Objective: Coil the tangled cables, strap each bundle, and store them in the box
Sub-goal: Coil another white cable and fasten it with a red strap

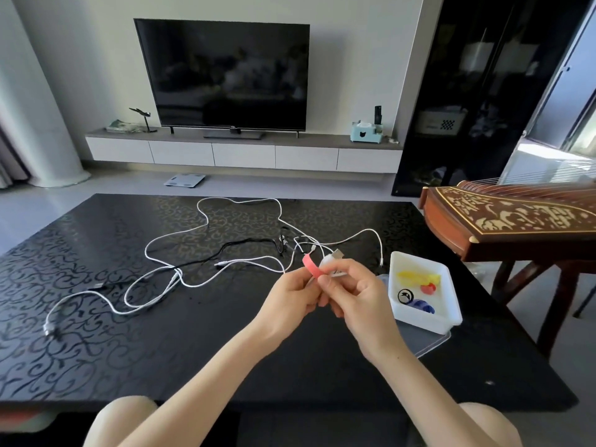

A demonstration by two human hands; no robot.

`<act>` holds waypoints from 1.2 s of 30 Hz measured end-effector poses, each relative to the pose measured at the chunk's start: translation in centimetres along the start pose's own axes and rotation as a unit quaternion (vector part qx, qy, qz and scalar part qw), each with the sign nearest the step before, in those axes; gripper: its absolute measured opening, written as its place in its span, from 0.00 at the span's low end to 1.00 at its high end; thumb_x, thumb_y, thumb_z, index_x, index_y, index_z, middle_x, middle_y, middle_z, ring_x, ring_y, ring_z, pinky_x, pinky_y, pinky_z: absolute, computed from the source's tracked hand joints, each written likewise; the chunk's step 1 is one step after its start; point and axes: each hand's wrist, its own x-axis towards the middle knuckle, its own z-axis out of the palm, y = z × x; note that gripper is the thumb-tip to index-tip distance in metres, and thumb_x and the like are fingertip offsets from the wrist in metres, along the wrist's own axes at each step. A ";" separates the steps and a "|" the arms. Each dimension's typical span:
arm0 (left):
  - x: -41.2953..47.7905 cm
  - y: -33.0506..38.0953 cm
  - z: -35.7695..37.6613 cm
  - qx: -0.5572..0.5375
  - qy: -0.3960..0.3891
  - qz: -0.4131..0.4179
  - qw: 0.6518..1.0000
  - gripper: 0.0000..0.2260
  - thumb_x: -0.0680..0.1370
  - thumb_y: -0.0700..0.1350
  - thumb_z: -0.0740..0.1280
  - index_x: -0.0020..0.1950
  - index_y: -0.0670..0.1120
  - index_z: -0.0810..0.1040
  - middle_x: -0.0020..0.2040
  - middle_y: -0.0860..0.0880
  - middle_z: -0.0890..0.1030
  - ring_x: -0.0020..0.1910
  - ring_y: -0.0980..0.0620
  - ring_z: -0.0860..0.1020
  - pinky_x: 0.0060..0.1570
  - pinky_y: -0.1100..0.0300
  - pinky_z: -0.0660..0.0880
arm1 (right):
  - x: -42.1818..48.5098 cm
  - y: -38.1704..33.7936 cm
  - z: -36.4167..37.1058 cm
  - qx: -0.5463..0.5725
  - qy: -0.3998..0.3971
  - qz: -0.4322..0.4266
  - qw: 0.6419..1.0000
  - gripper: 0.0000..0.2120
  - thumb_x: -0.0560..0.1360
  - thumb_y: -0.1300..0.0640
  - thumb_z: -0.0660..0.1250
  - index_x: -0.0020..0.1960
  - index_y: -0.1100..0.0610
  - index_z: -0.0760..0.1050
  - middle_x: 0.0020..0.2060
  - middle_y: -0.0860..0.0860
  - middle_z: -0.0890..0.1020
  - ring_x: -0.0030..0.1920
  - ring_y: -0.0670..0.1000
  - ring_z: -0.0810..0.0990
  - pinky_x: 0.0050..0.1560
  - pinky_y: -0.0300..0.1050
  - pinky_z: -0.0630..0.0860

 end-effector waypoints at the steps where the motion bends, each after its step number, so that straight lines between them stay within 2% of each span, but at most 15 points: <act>1: 0.0 0.1 0.2 0.002 -0.008 0.010 1.000 0.09 0.80 0.34 0.55 0.44 0.37 0.73 0.28 0.55 0.74 0.26 0.61 0.73 0.27 0.73 0.64 | 0.0 0.0 0.0 0.004 0.012 -0.006 1.000 0.05 0.75 0.64 0.67 0.45 0.56 0.75 0.25 0.52 0.77 0.25 0.48 0.71 0.26 0.36 0.67; 3: 0.0 0.2 0.1 0.002 -0.021 0.023 1.000 0.09 0.79 0.36 0.55 0.44 0.35 0.72 0.28 0.56 0.75 0.29 0.59 0.74 0.29 0.73 0.65 | -0.1 0.2 0.1 0.015 0.042 -0.015 0.999 0.08 0.75 0.63 0.67 0.45 0.61 0.67 0.25 0.52 0.78 0.24 0.46 0.71 0.25 0.35 0.66; 5: 0.1 0.4 0.2 0.017 -0.014 0.027 0.999 0.16 0.77 0.45 0.56 0.43 0.33 0.73 0.29 0.54 0.76 0.33 0.54 0.72 0.31 0.70 0.66 | -0.2 0.3 0.3 0.024 0.071 -0.022 0.997 0.11 0.75 0.62 0.67 0.45 0.64 0.64 0.25 0.52 0.79 0.23 0.44 0.73 0.25 0.33 0.67; 8: 0.1 0.4 0.6 0.051 0.040 0.033 0.997 0.26 0.79 0.60 0.54 0.35 0.42 0.76 0.29 0.53 0.75 0.32 0.54 0.70 0.34 0.64 0.68 | -0.6 0.2 0.6 0.013 0.084 -0.044 0.995 0.11 0.76 0.61 0.67 0.44 0.63 0.65 0.26 0.54 0.79 0.23 0.44 0.75 0.25 0.31 0.67; 12: 0.5 0.9 1.1 0.005 0.075 0.029 0.997 0.26 0.80 0.56 0.59 0.41 0.33 0.77 0.36 0.36 0.78 0.36 0.48 0.74 0.40 0.47 0.72 | -0.9 -0.1 0.6 -0.006 0.085 -0.065 0.994 0.10 0.75 0.61 0.67 0.43 0.62 0.65 0.30 0.54 0.80 0.26 0.44 0.76 0.28 0.30 0.69; 14: 0.6 1.2 1.2 -0.024 0.078 0.023 0.996 0.24 0.79 0.54 0.61 0.40 0.32 0.77 0.35 0.36 0.78 0.34 0.51 0.74 0.33 0.59 0.72 | -0.9 -0.1 0.1 -0.033 0.087 -0.073 0.993 0.11 0.75 0.62 0.68 0.45 0.62 0.65 0.31 0.53 0.81 0.26 0.44 0.77 0.27 0.32 0.70; 15: 0.7 1.3 1.2 -0.036 0.083 0.019 0.996 0.23 0.79 0.53 0.62 0.37 0.33 0.78 0.32 0.41 0.77 0.30 0.54 0.72 0.29 0.66 0.68 | -1.1 -0.1 -0.2 -0.048 0.085 -0.077 0.992 0.11 0.74 0.62 0.69 0.46 0.61 0.66 0.32 0.52 0.83 0.26 0.45 0.78 0.27 0.33 0.71; 17: 0.9 1.5 1.1 -0.047 0.098 0.021 0.994 0.19 0.79 0.48 0.64 0.34 0.38 0.78 0.26 0.50 0.74 0.24 0.59 0.68 0.24 0.71 0.62 | -1.6 0.1 -1.1 -0.077 0.067 -0.095 0.990 0.12 0.73 0.59 0.70 0.50 0.54 0.67 0.37 0.47 0.85 0.29 0.45 0.80 0.29 0.35 0.75; 21: 1.0 1.7 1.3 -0.023 0.080 0.026 0.996 0.16 0.79 0.45 0.64 0.33 0.46 0.81 0.29 0.50 0.80 0.29 0.56 0.72 0.28 0.69 0.67 | -2.4 0.4 -3.9 -0.151 0.002 -0.116 0.982 0.18 0.72 0.52 0.68 0.58 0.45 0.66 0.45 0.39 0.85 0.43 0.43 0.84 0.47 0.34 0.77; 24: 1.0 1.5 2.0 -0.010 0.068 0.019 0.997 0.16 0.79 0.46 0.64 0.32 0.49 0.80 0.31 0.50 0.80 0.29 0.54 0.70 0.30 0.66 0.68 | -2.3 0.3 -5.4 -0.244 0.012 -0.141 0.959 0.16 0.70 0.47 0.68 0.56 0.43 0.68 0.43 0.33 0.83 0.52 0.35 0.79 0.55 0.30 0.72; 26: 1.2 1.4 2.5 -0.005 0.064 0.019 0.998 0.15 0.80 0.47 0.64 0.34 0.49 0.79 0.32 0.48 0.79 0.30 0.54 0.70 0.30 0.65 0.68 | -2.5 0.5 -5.8 -0.255 0.039 -0.142 0.956 0.19 0.69 0.46 0.68 0.58 0.41 0.68 0.39 0.31 0.82 0.49 0.34 0.80 0.52 0.27 0.71; 28: 1.4 1.4 2.9 0.001 0.062 0.026 0.998 0.15 0.80 0.47 0.63 0.35 0.49 0.79 0.33 0.46 0.79 0.32 0.51 0.71 0.30 0.65 0.68 | -2.8 1.1 -6.2 -0.226 0.084 -0.114 0.964 0.21 0.68 0.49 0.72 0.57 0.41 0.67 0.37 0.36 0.84 0.40 0.38 0.83 0.43 0.29 0.75; 31: 1.7 1.7 2.8 -0.003 0.061 0.028 0.998 0.16 0.80 0.47 0.62 0.34 0.50 0.79 0.31 0.47 0.79 0.32 0.53 0.73 0.30 0.68 0.67 | -3.1 1.7 -7.2 -0.204 0.142 -0.032 0.968 0.12 0.68 0.53 0.75 0.44 0.43 0.73 0.27 0.46 0.82 0.25 0.43 0.77 0.29 0.32 0.72; 33: 1.9 1.9 2.9 -0.006 0.051 0.017 0.999 0.15 0.80 0.46 0.63 0.33 0.50 0.79 0.31 0.48 0.76 0.29 0.57 0.70 0.28 0.70 0.65 | -2.8 2.0 -7.5 -0.215 0.077 0.037 0.973 0.06 0.70 0.51 0.73 0.37 0.45 0.77 0.25 0.48 0.80 0.22 0.44 0.74 0.26 0.33 0.69; 36: 2.0 2.1 3.1 -0.030 0.016 -0.008 0.999 0.16 0.79 0.45 0.64 0.32 0.48 0.80 0.29 0.52 0.75 0.26 0.59 0.67 0.25 0.72 0.62 | -1.9 2.1 -7.4 -0.270 0.014 0.057 0.961 0.07 0.70 0.46 0.71 0.35 0.45 0.79 0.28 0.43 0.81 0.27 0.43 0.77 0.31 0.34 0.70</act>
